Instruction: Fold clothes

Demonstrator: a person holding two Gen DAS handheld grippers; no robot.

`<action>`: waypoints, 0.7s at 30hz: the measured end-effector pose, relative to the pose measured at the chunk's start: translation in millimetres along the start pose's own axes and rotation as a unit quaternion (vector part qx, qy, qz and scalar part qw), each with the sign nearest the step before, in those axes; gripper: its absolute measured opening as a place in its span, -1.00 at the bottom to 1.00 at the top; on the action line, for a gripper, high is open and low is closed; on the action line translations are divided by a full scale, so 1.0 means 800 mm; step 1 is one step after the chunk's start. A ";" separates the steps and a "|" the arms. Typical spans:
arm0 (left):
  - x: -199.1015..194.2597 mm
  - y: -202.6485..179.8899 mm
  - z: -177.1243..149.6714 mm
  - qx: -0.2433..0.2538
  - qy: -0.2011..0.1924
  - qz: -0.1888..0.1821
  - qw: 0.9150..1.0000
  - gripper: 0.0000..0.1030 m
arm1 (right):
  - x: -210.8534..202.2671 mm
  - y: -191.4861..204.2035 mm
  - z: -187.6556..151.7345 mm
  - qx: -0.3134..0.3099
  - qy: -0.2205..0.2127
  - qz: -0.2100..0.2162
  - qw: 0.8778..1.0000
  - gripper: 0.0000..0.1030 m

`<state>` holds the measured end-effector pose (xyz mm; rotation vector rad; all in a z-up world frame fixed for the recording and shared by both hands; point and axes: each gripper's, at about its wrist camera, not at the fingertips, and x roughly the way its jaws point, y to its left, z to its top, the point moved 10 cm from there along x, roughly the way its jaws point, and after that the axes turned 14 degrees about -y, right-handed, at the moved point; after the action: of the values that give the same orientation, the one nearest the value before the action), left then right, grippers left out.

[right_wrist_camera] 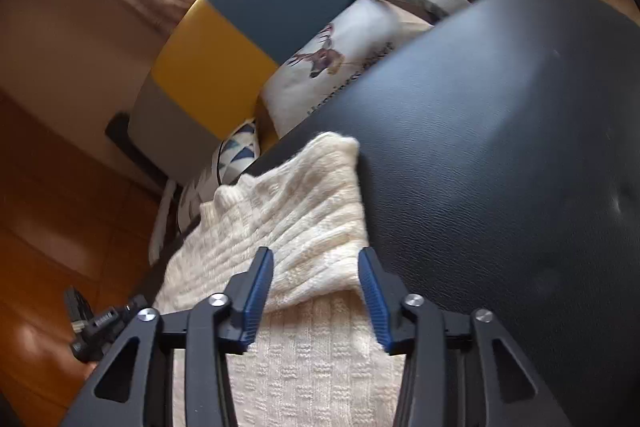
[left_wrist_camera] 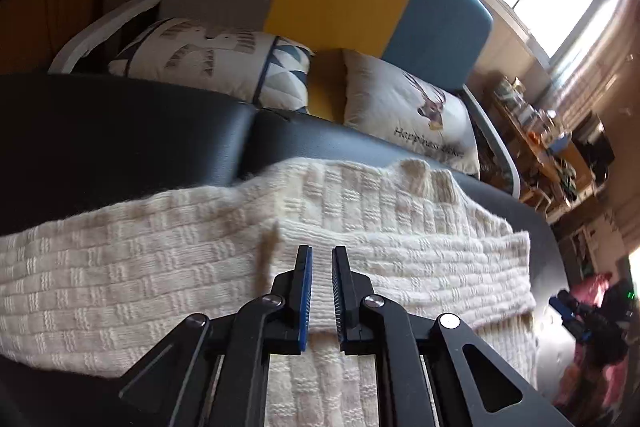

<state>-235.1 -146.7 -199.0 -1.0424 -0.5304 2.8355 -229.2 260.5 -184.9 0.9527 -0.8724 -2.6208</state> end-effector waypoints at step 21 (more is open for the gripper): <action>0.065 -0.172 -0.008 0.160 0.027 -0.126 0.979 -0.55 | 0.072 -0.033 0.049 -0.004 0.028 -0.009 1.000 -0.19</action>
<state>-277.4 -6.6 -188.0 -0.9157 -0.1745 2.5496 -298.9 277.4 -206.2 1.0312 -0.8418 -2.5969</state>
